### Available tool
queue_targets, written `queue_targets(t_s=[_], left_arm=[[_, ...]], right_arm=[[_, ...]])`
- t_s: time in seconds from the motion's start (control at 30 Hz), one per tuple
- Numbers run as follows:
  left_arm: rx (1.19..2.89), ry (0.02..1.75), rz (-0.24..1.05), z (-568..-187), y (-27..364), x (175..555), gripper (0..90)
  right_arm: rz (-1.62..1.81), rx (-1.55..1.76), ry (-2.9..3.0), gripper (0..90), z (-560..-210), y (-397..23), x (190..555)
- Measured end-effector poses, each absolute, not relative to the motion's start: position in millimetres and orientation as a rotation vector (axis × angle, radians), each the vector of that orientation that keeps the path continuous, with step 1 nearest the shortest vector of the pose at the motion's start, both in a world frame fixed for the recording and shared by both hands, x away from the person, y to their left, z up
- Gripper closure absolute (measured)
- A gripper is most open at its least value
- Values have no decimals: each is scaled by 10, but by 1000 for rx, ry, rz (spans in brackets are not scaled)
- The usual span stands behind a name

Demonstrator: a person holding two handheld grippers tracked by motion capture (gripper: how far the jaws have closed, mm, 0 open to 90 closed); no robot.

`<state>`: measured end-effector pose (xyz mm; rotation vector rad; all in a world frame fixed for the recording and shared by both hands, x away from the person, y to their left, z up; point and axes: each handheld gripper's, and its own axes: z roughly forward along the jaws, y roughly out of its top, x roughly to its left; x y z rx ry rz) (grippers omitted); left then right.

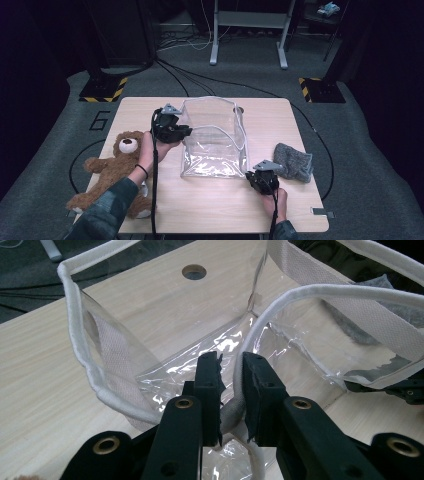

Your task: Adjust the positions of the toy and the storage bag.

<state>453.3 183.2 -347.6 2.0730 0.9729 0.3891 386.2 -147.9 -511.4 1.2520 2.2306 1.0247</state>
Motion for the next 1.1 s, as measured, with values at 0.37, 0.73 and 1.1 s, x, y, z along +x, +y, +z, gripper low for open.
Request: queue_targets(t_s=[0.37,0.73,1.1], left_arm=[[2069,980,389,-3478,1835,4497,774],[2050,1005,381,-3479,1864,4453,660],[1983,1078,392,-3421,2144,4322,166]], right_arm=[[1040,1270,2217,853,-5125,-1464,3795],[1033,1263,2215,692,-5131,-1494,3774],[1052,1336,2172,153,-5077,-1771,3607]])
